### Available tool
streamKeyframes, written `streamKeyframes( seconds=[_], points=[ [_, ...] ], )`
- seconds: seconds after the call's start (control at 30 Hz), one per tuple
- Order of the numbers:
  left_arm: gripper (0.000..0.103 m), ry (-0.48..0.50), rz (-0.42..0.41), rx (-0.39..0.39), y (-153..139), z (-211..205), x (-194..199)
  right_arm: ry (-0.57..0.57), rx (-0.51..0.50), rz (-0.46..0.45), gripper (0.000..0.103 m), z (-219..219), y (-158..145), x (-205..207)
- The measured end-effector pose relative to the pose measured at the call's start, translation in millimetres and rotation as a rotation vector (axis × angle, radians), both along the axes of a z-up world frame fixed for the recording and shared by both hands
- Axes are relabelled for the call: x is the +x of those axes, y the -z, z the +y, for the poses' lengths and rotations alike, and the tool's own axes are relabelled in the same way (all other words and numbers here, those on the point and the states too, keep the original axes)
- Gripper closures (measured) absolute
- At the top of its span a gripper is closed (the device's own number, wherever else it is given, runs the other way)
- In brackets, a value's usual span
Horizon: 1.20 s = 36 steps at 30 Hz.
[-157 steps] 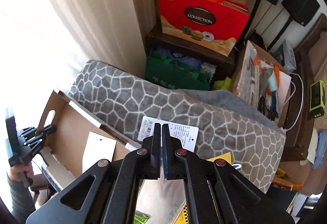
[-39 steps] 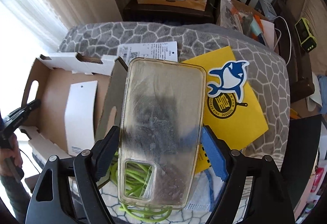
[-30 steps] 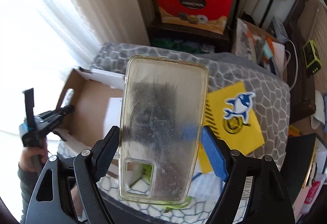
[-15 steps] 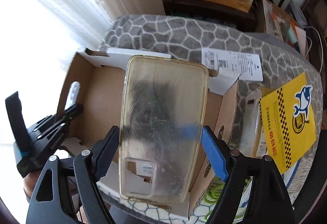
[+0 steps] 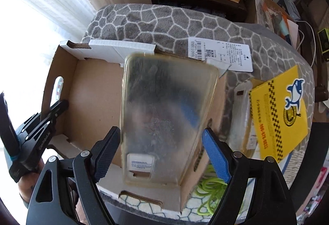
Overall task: Organize objects
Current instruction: 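Carry the clear phone case into the box with the right gripper and release it, then grasp the yellow dolphin-print envelope with the right gripper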
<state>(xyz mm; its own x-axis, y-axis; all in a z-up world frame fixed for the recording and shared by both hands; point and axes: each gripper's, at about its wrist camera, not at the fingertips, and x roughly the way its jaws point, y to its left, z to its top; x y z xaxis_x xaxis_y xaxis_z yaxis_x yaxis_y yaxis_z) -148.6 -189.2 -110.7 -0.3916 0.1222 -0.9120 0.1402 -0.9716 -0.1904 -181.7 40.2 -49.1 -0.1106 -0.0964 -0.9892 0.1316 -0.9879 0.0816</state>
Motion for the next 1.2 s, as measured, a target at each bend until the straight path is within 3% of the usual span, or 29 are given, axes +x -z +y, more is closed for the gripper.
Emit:
streamKeyframes(
  seconds=[0.13,0.27,0.57,0.9,1.2],
  points=[
    [0.098,-0.002,0.0,0.0,1,0,1,-0.024,0.044,0.033,0.021,-2,-10,1],
    [0.098,-0.002,-0.002,0.002,1,-1,0,-0.026,-0.032,0.07,0.021,7,-32,4],
    [0.098,0.002,-0.003,0.0,1,-1,0,0.028,-0.056,0.148,0.021,81,-74,11],
    [0.098,0.008,-0.006,-0.007,0,-1,-1,0.189,-0.031,0.177,0.021,193,-50,14],
    [0.098,0.008,-0.01,-0.017,0,0,-2,0.264,-0.108,0.157,0.021,231,-13,20]
  ],
)
